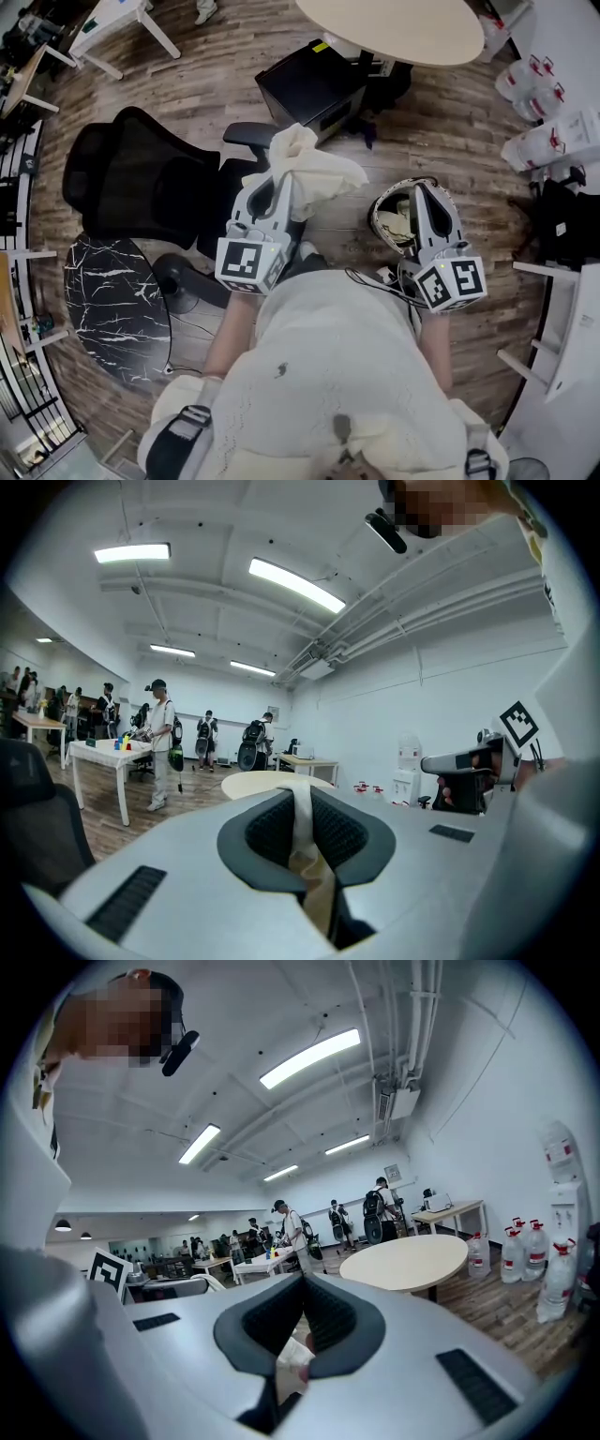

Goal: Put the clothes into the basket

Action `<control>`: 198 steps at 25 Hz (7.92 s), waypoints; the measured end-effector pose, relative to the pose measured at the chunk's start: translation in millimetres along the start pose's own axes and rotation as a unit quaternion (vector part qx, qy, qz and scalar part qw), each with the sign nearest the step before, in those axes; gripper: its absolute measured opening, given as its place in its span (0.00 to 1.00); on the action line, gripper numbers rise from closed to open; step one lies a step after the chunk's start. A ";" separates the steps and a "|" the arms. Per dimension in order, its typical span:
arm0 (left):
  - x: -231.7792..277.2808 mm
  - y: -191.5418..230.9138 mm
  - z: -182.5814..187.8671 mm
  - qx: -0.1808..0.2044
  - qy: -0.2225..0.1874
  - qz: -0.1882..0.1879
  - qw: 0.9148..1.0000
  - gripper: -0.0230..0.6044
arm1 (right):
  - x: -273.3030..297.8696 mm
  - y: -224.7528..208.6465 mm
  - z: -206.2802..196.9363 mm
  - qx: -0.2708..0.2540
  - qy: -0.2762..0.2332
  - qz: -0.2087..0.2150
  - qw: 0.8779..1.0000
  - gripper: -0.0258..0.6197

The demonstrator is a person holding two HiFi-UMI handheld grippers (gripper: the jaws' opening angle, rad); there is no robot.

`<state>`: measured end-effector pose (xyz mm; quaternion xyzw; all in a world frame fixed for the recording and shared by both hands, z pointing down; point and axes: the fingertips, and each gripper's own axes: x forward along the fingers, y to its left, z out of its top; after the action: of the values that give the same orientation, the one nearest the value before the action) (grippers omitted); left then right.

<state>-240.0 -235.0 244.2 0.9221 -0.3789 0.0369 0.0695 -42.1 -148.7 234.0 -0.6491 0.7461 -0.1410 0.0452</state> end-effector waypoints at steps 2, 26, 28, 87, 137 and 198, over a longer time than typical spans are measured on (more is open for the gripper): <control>4.0 -18.4 -0.3 -0.002 0.003 -0.003 1.000 0.11 | -14.5 -13.0 3.7 0.001 -0.002 -0.005 1.000 0.05; 35.7 -235.0 -23.2 0.018 0.022 -0.040 0.999 0.11 | -174.1 -164.5 26.0 0.007 -0.009 -0.044 0.999 0.05; 42.7 -251.4 -25.6 0.020 0.023 -0.045 0.999 0.11 | -187.3 -179.6 26.2 0.011 -0.010 -0.053 0.998 0.05; 154.3 -597.8 -103.0 0.060 0.072 -0.248 0.964 0.11 | -450.6 -416.7 35.3 0.006 -0.065 -0.229 0.971 0.05; 299.7 -583.1 -297.3 0.125 0.309 -0.417 0.846 0.11 | -411.0 -456.2 17.7 0.054 -0.034 -0.447 0.892 0.05; 393.2 -554.6 -611.2 0.158 0.556 -0.293 0.762 0.13 | -401.0 -479.9 -146.9 0.196 0.051 -0.491 0.847 0.05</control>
<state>420.1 -22.2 839.7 0.8039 0.0258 0.5801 0.1285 441.4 210.8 457.2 -0.9004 0.2881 -0.3208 0.0583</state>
